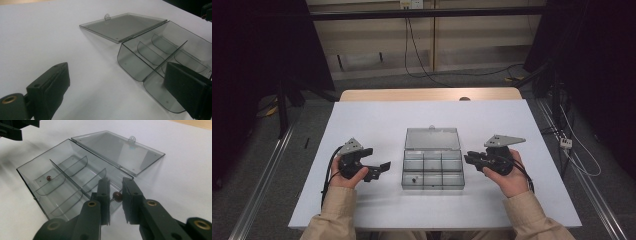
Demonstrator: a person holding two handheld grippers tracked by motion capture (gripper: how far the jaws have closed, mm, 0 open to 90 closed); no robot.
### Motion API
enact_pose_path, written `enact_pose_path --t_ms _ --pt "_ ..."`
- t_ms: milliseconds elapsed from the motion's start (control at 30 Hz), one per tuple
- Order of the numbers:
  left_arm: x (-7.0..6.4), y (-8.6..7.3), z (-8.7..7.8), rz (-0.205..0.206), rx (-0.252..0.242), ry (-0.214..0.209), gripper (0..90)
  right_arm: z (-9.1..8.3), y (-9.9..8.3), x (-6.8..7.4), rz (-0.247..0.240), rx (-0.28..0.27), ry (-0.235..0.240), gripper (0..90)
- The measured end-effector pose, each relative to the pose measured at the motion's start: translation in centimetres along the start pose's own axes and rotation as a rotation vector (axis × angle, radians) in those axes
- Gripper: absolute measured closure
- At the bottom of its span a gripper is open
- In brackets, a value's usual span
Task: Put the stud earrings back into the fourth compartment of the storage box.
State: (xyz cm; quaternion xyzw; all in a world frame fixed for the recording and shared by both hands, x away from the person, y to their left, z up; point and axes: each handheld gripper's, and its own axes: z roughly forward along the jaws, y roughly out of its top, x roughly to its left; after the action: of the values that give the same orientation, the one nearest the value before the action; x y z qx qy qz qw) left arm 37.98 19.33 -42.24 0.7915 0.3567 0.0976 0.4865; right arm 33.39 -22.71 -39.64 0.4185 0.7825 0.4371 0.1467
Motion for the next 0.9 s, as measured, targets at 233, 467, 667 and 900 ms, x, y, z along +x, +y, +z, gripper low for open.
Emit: enact_pose_path --t_ms 233,467,667,900 --pt "0.0 0.0 0.0 -0.003 0.0 -0.001 6.7 0.7 1.0 0.9 -0.018 -0.006 0.028 76.8" --pt "0.0 0.0 -0.1 0.0 0.001 0.003 6.7 1.7 1.7 1.8 -0.037 -0.007 0.055 76.9" --pt "-0.1 -0.1 -0.2 -0.004 0.001 0.0 6.7 2.5 2.0 2.4 -0.048 -0.001 0.073 76.9" --pt "-0.3 -0.1 -0.2 0.001 0.009 0.001 6.6 3.1 2.4 2.9 -0.057 0.001 0.087 76.8"
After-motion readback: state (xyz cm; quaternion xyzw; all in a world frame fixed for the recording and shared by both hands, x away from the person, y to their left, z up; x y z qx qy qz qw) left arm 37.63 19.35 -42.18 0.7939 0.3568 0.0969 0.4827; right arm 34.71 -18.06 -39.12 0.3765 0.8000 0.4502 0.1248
